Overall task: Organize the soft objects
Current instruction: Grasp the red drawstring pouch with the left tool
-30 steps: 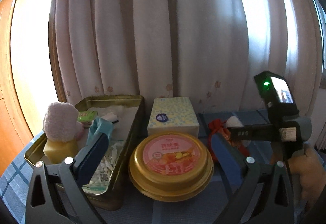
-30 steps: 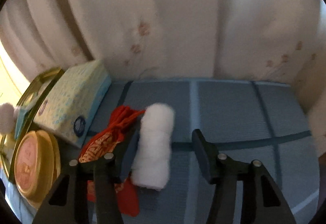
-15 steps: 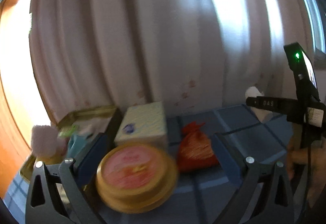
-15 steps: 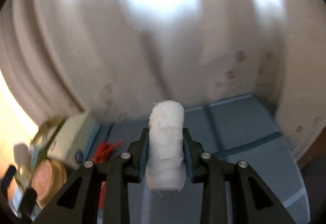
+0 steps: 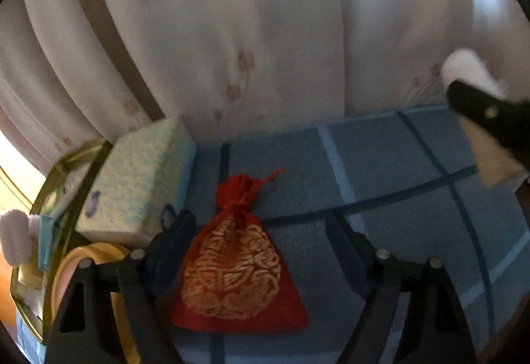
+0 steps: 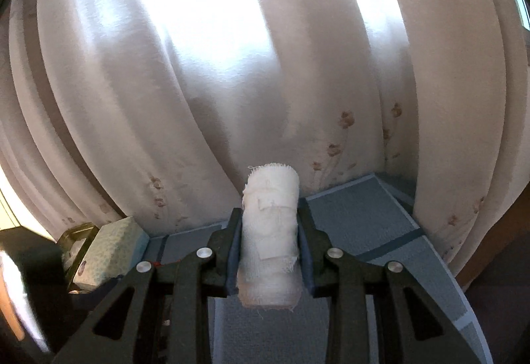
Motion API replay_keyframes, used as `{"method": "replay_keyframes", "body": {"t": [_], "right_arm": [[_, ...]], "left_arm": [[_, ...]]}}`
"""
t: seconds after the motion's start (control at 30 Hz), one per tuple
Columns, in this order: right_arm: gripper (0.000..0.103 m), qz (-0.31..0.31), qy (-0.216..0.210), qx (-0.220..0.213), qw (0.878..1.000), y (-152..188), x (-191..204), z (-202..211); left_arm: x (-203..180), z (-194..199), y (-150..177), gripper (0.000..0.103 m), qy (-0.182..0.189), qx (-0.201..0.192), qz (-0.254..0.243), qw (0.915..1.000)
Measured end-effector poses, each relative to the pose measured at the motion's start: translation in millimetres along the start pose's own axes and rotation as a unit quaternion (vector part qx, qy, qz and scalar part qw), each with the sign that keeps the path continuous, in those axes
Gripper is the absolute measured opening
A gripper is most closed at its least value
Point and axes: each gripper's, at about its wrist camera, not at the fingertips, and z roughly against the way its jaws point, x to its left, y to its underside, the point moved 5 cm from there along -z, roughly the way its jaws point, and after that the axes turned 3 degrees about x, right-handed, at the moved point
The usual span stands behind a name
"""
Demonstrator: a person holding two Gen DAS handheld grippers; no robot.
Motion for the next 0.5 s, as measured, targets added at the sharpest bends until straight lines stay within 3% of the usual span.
{"method": "replay_keyframes", "body": {"t": [0.1, 0.33, 0.43, 0.5], "right_arm": [[0.033, 0.0, -0.003, -0.002, 1.0, -1.6, 0.9, 2.1], [0.033, 0.0, -0.008, 0.003, 1.0, -0.7, 1.5, -0.3], [0.033, -0.001, -0.008, -0.001, 1.0, -1.4, 1.2, 0.7], [0.033, -0.005, -0.007, -0.003, 1.0, -1.4, -0.2, 0.5]], "left_arm": [[5.4, -14.5, 6.2, 0.083, -0.006, 0.036, 0.028, 0.9989], [12.9, -20.2, 9.9, 0.081, 0.005, 0.044, 0.066, 0.9968], [15.5, -20.4, 11.9, 0.073, 0.028, 0.047, 0.082, 0.9952], [14.5, -19.0, 12.6, 0.055, 0.042, 0.044, 0.08, 0.9949]]}}
